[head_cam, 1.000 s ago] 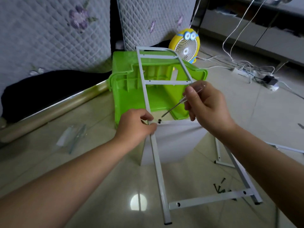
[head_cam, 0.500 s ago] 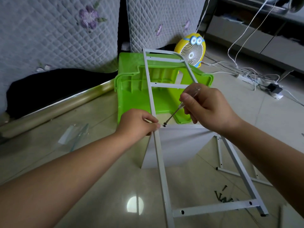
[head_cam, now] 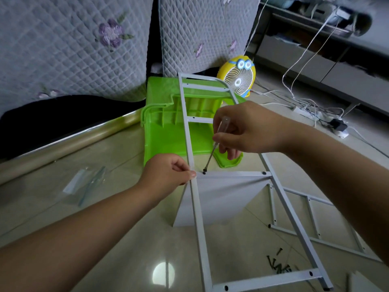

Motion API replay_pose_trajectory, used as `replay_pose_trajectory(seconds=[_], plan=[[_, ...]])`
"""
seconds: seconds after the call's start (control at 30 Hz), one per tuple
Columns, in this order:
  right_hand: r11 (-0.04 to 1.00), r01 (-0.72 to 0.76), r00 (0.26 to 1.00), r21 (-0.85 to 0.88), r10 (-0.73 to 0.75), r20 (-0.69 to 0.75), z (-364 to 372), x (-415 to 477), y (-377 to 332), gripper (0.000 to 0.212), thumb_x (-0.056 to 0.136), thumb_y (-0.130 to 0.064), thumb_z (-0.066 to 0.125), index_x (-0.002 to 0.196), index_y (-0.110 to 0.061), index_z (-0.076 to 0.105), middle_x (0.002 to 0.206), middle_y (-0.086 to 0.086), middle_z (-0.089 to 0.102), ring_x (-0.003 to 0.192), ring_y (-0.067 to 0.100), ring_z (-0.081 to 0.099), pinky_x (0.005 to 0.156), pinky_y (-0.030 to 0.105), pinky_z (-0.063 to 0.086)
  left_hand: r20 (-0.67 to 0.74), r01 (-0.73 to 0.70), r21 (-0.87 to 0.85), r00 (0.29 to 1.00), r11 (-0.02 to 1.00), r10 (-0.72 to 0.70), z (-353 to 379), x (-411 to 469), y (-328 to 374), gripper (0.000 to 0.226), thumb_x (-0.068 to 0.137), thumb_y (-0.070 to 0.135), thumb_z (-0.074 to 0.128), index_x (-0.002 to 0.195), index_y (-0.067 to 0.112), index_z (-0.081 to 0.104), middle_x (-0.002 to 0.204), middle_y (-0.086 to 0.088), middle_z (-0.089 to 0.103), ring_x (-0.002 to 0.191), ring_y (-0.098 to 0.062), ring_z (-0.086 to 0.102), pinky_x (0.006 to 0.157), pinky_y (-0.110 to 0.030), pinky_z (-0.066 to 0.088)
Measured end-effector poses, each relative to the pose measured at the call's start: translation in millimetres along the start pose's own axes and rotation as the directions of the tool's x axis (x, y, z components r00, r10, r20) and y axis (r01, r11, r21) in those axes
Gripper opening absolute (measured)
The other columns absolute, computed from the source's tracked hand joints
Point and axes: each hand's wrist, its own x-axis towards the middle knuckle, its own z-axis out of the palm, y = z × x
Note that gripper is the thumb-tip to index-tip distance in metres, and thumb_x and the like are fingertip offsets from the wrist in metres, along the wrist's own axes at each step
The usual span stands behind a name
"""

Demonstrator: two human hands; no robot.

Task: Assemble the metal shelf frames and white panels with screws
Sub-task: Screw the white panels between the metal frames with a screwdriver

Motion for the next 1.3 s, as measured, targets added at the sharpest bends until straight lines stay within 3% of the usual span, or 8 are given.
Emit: replay_pose_trajectory(seconds=[0.17, 0.23, 0.4, 0.57, 0.8, 0.97, 1.17, 1.3], plan=[[0.951, 0.126, 0.992, -0.282, -0.129, 0.006, -10, 1, -4, 0.018, 0.084, -0.018, 0.061, 0.073, -0.006, 0.057, 0.060, 0.001, 0.062, 0.062, 0.013, 0.059, 0.051, 0.013, 0.041, -0.021, 0.027, 0.027, 0.999, 0.999, -0.026, 2, 1, 3, 0.011, 0.073, 0.011, 0.077, 0.065, 0.008, 0.069, 0.063, -0.010, 0.065, 0.060, -0.021, 0.058, 0.072, -0.035, 0.054], [0.871, 0.202, 0.973, -0.448, -0.230, -0.008, -10, -1, -7, 0.033, 0.077, -0.033, 0.051, 0.068, -0.003, 0.060, 0.063, 0.012, 0.064, 0.059, 0.025, 0.055, 0.054, 0.025, 0.036, -0.032, 0.047, 0.039, 0.998, 0.998, -0.045, 3, 2, 4, 0.014, 0.073, 0.011, 0.076, 0.063, 0.009, 0.068, 0.062, -0.010, 0.065, 0.060, -0.021, 0.058, 0.072, -0.034, 0.053], [0.671, -0.042, 0.999, -0.740, 0.052, -0.009, -3, -1, -18, 0.049, 0.097, -0.047, 0.023, 0.058, -0.018, 0.025, 0.062, 0.005, 0.035, 0.072, 0.029, 0.039, 0.063, 0.031, 0.031, -0.053, 0.109, -0.018, 0.993, 0.994, -0.110, 6, 4, 3, 0.015, 0.072, 0.005, 0.076, 0.060, 0.004, 0.067, 0.047, -0.001, 0.061, 0.051, -0.016, 0.060, 0.069, -0.031, 0.054], [0.817, 0.024, 0.998, -0.576, 0.017, 0.065, -9, -13, -13, 0.023, 0.095, -0.025, 0.037, 0.107, -0.007, 0.041, 0.096, 0.013, 0.051, 0.086, 0.032, 0.047, 0.073, 0.035, 0.037, -0.016, 0.084, 0.026, 0.996, 0.996, -0.084, 5, -7, 7, 0.020, 0.068, 0.002, 0.078, 0.062, 0.012, 0.062, 0.058, -0.001, 0.061, 0.056, -0.013, 0.055, 0.058, -0.019, 0.047], [0.842, 0.103, 0.994, -0.530, -0.061, 0.095, -21, -8, -11, 0.020, 0.093, -0.023, 0.050, 0.094, -0.005, 0.057, 0.094, 0.013, 0.064, 0.090, 0.031, 0.055, 0.064, 0.023, 0.027, 0.097, 0.131, 0.068, 0.986, 0.989, -0.137, -5, -5, 17, 0.023, 0.066, -0.005, 0.076, 0.065, 0.012, 0.061, 0.070, -0.010, 0.064, 0.066, -0.021, 0.058, 0.074, -0.030, 0.050], [0.671, 0.005, 0.993, -0.741, 0.083, 0.082, -14, -5, -25, 0.048, 0.095, -0.047, 0.025, 0.057, -0.017, 0.025, 0.058, 0.002, 0.032, 0.059, 0.023, 0.032, 0.063, 0.029, 0.029, 0.092, 0.139, 0.034, 0.986, 0.990, -0.142, -3, -6, 16, 0.022, 0.067, -0.007, 0.075, 0.066, 0.010, 0.060, 0.073, -0.013, 0.063, 0.067, -0.022, 0.058, 0.072, -0.030, 0.048], [0.806, -0.014, 0.998, -0.592, 0.051, 0.046, -11, -7, -13, 0.026, 0.097, -0.027, 0.032, 0.103, -0.005, 0.044, 0.098, 0.011, 0.052, 0.085, 0.029, 0.046, 0.072, 0.033, 0.032, 0.093, 0.138, 0.040, 0.986, 0.990, -0.141, -3, -5, 13, 0.023, 0.067, -0.006, 0.075, 0.065, 0.011, 0.061, 0.073, -0.013, 0.064, 0.066, -0.022, 0.057, 0.069, -0.029, 0.048], [0.845, 0.058, 0.996, -0.532, -0.011, 0.092, -11, -9, -9, 0.017, 0.095, -0.015, 0.040, 0.102, -0.002, 0.049, 0.087, 0.009, 0.049, 0.076, 0.022, 0.039, 0.064, 0.026, 0.025, 0.091, 0.130, 0.061, 0.987, 0.990, -0.136, -3, -6, 14, 0.022, 0.067, -0.004, 0.077, 0.067, 0.011, 0.061, 0.078, -0.016, 0.066, 0.067, -0.022, 0.059, 0.074, -0.032, 0.050]])
